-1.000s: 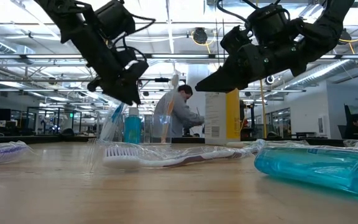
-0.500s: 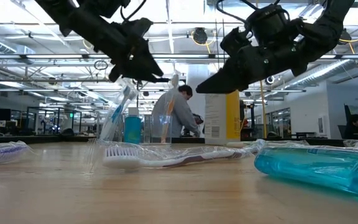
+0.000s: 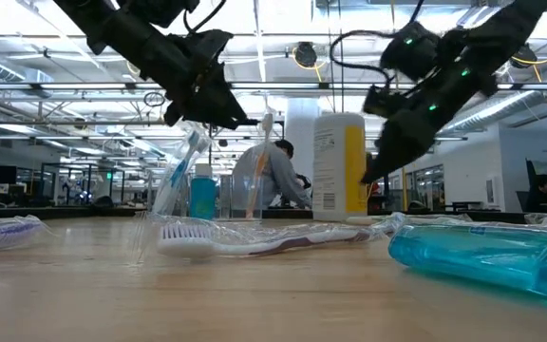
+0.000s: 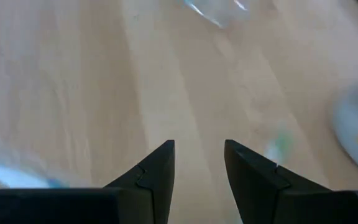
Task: Pick & Place toothbrushing station
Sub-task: Put the green toothbrush into the transparent organizer
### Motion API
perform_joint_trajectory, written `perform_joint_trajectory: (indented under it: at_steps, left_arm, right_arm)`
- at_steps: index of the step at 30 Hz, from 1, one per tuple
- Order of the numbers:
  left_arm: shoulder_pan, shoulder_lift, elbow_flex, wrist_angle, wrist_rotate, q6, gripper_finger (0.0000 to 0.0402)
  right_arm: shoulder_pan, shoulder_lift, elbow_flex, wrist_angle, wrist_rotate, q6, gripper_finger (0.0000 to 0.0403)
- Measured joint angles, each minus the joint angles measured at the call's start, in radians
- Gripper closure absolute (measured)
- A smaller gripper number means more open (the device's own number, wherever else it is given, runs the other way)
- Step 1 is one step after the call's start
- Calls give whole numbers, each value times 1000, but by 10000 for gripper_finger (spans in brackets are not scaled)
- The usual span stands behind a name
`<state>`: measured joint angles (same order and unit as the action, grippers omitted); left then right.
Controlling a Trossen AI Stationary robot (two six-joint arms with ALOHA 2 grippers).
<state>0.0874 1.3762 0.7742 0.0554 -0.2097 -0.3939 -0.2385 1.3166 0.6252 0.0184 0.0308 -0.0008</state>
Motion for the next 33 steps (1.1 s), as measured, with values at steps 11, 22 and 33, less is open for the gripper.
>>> perform_joint_trajectory:
  at_steps: [11, 22, 33]
  left_arm:
    - [-25, 18, 0, -32, -9, -21, 259]
    - [-44, 18, 0, -19, -27, -34, 259]
    - [-42, 18, 0, 9, -37, -30, 259]
  right_arm:
    - [55, -270, -29, -331, 138, 269, 271]
    - [-18, -243, -189, -198, 131, 250, 271]
    - [-63, -244, -295, -30, -7, 292, 271]
